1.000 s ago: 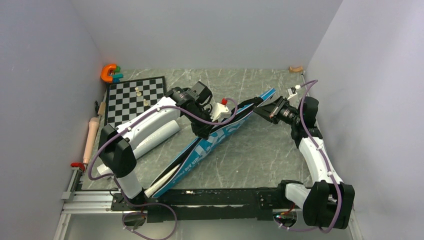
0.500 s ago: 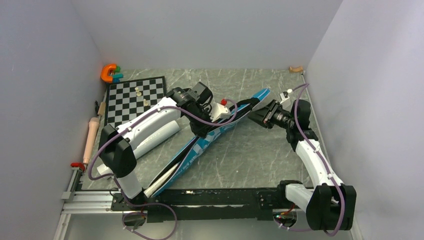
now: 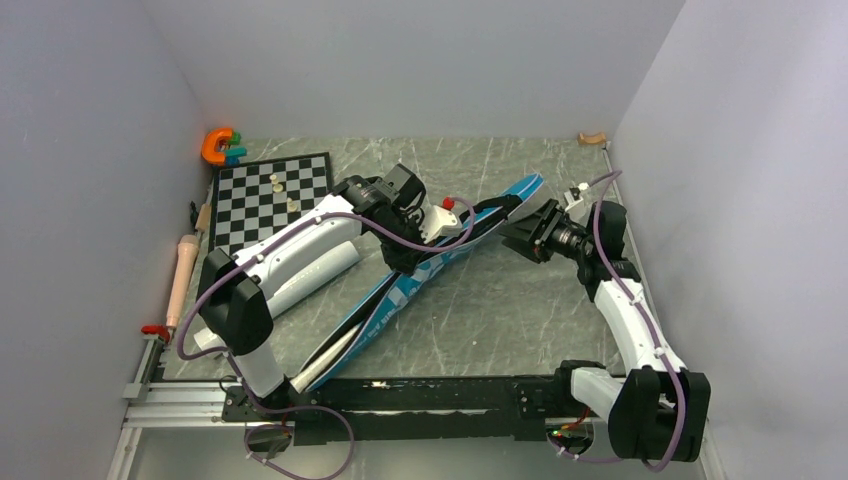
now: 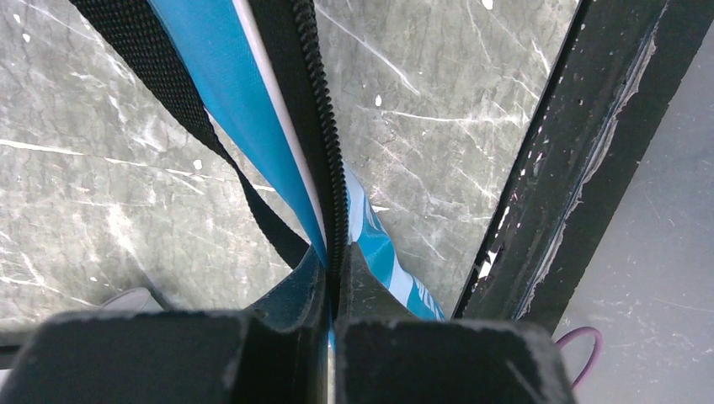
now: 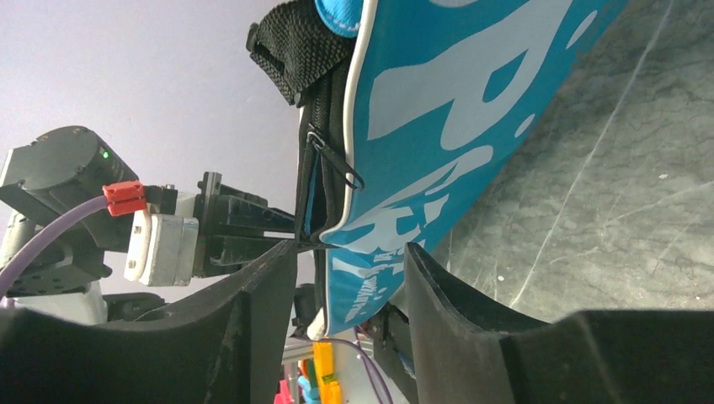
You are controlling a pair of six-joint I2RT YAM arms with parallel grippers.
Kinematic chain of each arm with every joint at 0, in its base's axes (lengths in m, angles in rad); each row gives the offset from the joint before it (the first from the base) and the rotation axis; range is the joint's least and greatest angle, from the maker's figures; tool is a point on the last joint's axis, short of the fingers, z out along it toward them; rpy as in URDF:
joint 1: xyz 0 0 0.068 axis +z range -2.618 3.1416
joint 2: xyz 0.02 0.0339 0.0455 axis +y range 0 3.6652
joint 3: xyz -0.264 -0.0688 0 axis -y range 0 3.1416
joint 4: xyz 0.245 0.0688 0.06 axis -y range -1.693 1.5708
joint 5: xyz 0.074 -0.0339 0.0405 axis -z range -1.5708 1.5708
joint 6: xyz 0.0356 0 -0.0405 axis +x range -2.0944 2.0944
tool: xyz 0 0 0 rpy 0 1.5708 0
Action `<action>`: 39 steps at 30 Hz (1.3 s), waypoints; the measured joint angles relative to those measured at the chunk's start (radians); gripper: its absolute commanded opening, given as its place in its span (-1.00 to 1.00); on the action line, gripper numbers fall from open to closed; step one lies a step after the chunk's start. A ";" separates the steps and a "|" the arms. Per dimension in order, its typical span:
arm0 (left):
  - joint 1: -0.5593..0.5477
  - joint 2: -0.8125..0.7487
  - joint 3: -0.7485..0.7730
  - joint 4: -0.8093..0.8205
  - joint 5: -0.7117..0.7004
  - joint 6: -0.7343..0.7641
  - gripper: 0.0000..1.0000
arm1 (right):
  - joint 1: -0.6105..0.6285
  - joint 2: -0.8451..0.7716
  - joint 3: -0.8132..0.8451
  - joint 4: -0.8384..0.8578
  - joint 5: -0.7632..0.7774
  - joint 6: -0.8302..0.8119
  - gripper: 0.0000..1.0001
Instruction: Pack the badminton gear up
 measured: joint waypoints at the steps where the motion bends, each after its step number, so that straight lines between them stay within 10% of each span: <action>1: 0.000 0.000 0.000 0.000 0.004 0.001 -1.00 | -0.009 0.000 0.000 0.000 -0.006 0.000 0.07; 39: -0.008 0.000 -0.012 0.002 0.021 0.005 -1.00 | -0.032 0.093 0.053 0.126 -0.032 0.071 -0.91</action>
